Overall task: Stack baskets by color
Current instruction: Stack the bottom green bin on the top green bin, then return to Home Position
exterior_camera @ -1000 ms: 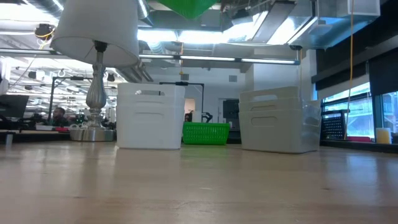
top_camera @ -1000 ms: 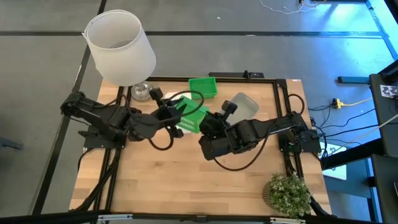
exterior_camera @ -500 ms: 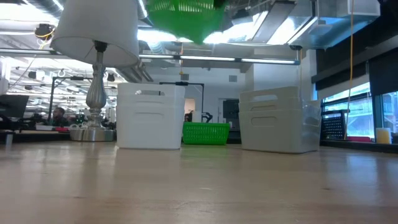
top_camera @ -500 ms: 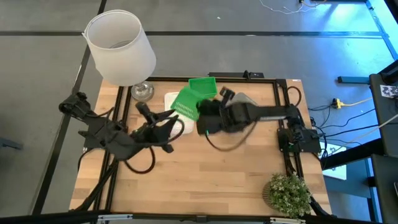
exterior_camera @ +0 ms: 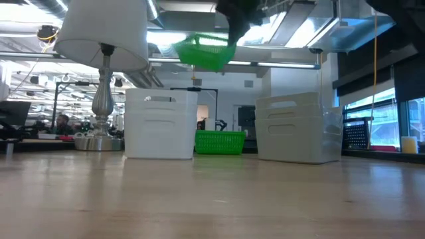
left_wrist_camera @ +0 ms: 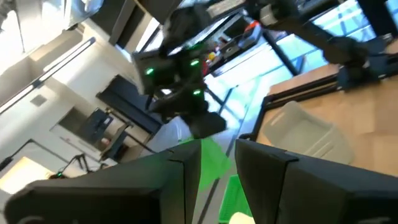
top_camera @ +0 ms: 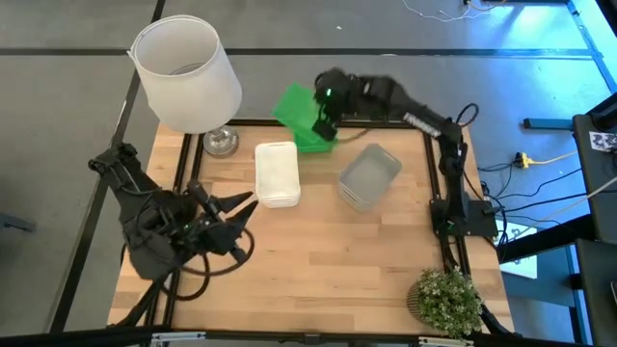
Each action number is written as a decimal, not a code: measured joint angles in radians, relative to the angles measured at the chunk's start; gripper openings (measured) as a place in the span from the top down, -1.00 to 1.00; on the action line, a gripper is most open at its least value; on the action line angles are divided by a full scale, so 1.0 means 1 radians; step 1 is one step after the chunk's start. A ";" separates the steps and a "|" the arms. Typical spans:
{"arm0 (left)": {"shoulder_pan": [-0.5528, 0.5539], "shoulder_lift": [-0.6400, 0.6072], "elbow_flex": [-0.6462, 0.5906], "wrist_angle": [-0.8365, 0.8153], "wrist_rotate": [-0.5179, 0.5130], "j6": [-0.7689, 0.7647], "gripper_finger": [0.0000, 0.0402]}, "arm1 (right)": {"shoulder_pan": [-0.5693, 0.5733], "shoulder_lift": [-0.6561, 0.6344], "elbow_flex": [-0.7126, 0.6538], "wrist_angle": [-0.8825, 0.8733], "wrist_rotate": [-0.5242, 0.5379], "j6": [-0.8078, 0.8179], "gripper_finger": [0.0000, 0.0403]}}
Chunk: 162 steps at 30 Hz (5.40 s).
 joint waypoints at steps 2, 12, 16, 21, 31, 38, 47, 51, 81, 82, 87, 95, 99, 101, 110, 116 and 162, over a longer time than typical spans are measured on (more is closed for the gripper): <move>-0.021 0.000 0.000 0.000 0.000 -0.002 0.53 | -0.071 0.001 -0.002 -0.007 -0.108 -0.025 0.98; -0.083 0.000 0.000 0.000 -0.001 -0.030 0.53 | -0.295 0.002 -0.137 -0.004 -0.411 -0.204 0.98; -0.083 0.000 0.000 0.000 -0.001 -0.050 0.53 | -0.341 0.002 -0.219 0.032 -0.429 -0.264 0.98; -0.082 0.000 0.000 0.000 -0.002 -0.053 0.53 | -0.352 0.002 -0.342 0.187 -0.429 -0.330 0.98; -0.051 0.000 0.000 0.000 -0.002 -0.053 0.53 | -0.352 0.003 -0.485 0.327 -0.427 -0.429 0.98; -0.051 0.000 0.000 0.000 -0.002 -0.053 0.53 | -0.350 0.003 -0.547 0.388 -0.424 -0.447 0.98; -0.051 0.000 0.000 0.000 -0.002 -0.053 0.53 | -0.345 0.003 -0.547 0.292 -0.430 -0.494 0.98; -0.051 0.000 0.000 0.000 -0.001 -0.053 0.53 | -0.343 0.003 -0.547 0.303 -0.430 -0.495 0.91; -0.063 0.000 0.000 -0.008 -0.001 -0.053 0.53 | -0.329 0.002 -0.485 0.311 -0.549 -0.104 0.57; -0.070 0.000 0.000 -0.008 -0.001 -0.052 0.53 | -0.323 0.002 -0.474 0.292 -0.572 -0.103 0.64; -0.094 0.000 0.000 -0.009 0.000 -0.007 0.53 | -0.273 0.002 -0.407 0.158 -0.571 -0.126 0.95; -0.121 -0.009 0.000 -0.010 0.000 -0.079 0.76 | -0.120 0.002 -0.205 -0.102 -0.569 -0.155 0.98; -0.148 -0.038 0.002 -0.031 0.000 -0.132 0.97 | -0.014 0.002 -0.058 -0.231 -0.568 -0.154 0.99; -0.161 -0.057 0.002 -0.084 0.002 -0.207 0.98 | 0.044 -0.002 0.002 -0.263 -0.569 -0.147 0.99; -0.168 -0.196 0.002 -0.531 0.407 -0.808 1.00 | 0.364 -0.303 -0.144 -0.167 -0.429 0.042 0.99; -0.154 -0.170 0.000 -0.667 0.648 -0.908 1.00 | 0.652 -0.425 -0.191 -0.061 -0.216 0.108 0.99; 0.106 -0.748 -0.787 -0.025 1.172 -0.522 1.00 | 1.339 -1.179 -1.250 0.299 0.472 0.577 1.00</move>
